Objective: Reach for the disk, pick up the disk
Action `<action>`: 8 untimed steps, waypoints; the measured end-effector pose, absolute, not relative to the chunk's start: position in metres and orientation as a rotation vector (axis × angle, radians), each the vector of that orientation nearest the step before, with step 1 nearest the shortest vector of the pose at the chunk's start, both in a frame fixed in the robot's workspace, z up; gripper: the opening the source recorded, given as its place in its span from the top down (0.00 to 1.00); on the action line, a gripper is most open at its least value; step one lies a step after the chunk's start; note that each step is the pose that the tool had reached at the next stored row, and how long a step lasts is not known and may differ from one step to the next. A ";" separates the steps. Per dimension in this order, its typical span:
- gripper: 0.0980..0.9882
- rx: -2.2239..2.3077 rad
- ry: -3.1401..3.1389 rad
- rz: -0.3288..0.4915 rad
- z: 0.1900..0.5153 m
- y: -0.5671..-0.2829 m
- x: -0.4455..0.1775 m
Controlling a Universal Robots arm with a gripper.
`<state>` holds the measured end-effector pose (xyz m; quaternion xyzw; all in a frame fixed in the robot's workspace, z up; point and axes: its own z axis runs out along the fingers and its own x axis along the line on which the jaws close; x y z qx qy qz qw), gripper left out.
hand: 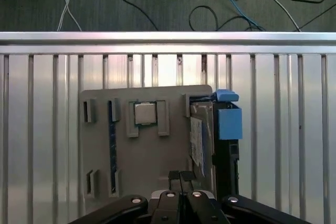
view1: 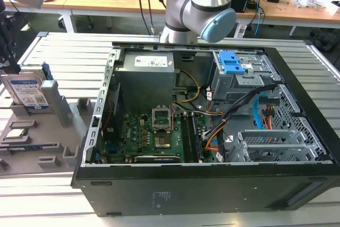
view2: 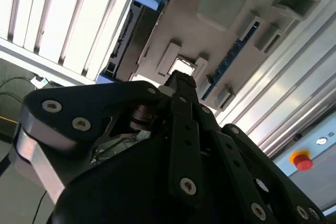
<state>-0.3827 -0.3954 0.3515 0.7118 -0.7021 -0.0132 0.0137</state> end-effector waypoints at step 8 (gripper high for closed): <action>0.99 2.333 -2.060 -0.039 0.352 -0.395 -0.383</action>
